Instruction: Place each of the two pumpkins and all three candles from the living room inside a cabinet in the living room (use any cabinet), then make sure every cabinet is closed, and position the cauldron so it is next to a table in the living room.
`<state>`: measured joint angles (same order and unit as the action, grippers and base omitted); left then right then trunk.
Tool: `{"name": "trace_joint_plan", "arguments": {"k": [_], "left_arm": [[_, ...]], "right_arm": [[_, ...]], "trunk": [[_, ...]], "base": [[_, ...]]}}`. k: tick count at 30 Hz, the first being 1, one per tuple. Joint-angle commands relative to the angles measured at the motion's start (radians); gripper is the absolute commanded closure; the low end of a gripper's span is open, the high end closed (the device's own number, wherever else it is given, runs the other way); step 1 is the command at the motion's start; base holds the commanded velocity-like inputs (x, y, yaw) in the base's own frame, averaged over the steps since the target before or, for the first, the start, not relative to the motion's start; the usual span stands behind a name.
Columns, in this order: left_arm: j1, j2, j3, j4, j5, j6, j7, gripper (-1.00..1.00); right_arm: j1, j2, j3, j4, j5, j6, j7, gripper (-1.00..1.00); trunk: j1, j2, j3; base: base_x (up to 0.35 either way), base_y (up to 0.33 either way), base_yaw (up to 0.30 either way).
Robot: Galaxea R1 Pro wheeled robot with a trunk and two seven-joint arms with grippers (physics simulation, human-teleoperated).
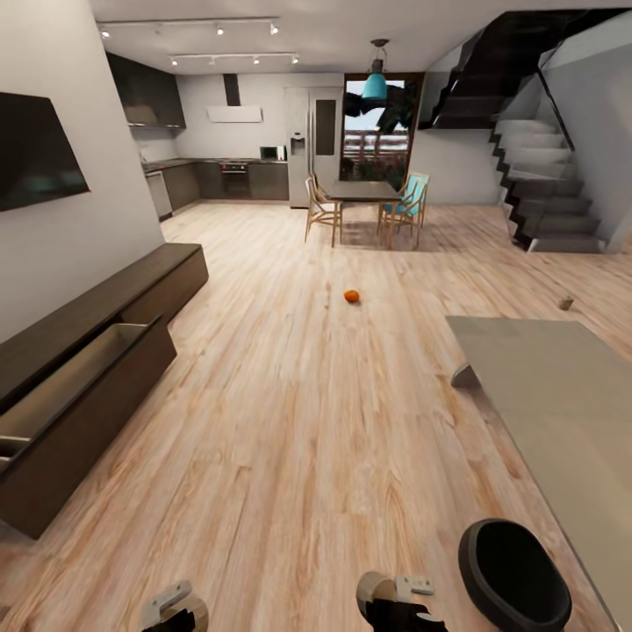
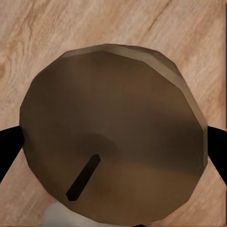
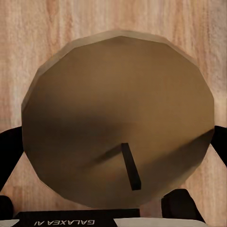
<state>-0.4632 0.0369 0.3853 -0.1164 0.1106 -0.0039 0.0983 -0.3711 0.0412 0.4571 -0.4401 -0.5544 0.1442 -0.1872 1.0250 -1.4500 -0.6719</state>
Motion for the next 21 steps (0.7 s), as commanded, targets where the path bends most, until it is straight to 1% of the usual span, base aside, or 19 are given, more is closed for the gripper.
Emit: {"name": "trace_joint_plan", "arguments": {"k": [1,21], "left_arm": [[0.0,0.0,0.0,0.0,0.0,0.0,0.001,1.0],[0.0,-0.001,0.0,0.0,0.0,-0.001,0.003,1.0]], "right_arm": [[0.0,0.0,0.0,0.0,0.001,0.0,0.0,1.0],[0.0,0.002,0.0,0.0,0.002,0.0,0.0,1.0]], "trunk": [[0.0,0.0,0.0],[0.0,0.0,0.0]], "base": [[0.33,0.032,0.0],[0.33,0.002,0.0]]}}
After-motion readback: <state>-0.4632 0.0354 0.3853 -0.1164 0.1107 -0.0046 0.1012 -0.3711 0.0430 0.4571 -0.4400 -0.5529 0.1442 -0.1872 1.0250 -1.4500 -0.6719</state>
